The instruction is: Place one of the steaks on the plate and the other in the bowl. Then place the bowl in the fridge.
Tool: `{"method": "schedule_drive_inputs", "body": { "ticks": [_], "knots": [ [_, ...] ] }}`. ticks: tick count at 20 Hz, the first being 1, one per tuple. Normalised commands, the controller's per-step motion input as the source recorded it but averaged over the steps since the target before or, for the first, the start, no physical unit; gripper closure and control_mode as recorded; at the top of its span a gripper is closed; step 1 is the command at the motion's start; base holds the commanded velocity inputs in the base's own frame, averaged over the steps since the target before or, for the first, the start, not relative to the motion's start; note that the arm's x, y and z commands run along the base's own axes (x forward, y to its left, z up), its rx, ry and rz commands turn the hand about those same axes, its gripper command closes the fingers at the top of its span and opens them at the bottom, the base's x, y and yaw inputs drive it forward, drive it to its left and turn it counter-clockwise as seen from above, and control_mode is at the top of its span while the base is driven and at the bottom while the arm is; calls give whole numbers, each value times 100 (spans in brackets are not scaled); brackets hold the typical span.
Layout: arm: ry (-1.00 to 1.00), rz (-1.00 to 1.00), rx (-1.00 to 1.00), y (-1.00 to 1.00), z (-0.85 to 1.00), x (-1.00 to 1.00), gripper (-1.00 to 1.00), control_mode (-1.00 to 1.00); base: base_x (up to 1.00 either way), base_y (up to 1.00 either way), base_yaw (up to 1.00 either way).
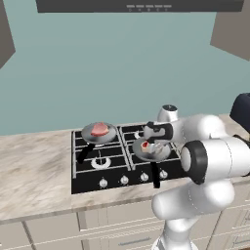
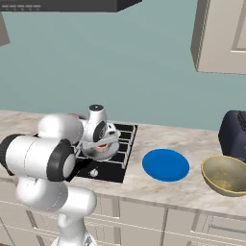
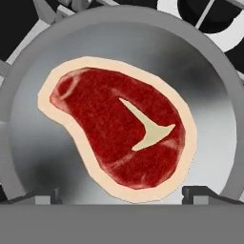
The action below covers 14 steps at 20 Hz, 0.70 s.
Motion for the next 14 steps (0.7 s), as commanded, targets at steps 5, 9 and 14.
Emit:
{"method": "schedule_drive_inputs", "body": {
  "ticks": [5, 9, 14],
  "knots": [
    [-4, 0, 0, 0, -19, 22, -100, -100, 0, 0, 0],
    [-1, 0, 0, 0, -27, 5, -100, -100, 0, 0, 0],
    [0, 0, 0, 0, -18, 7, 100, -100, 0, 0, 0]
  ]
}}
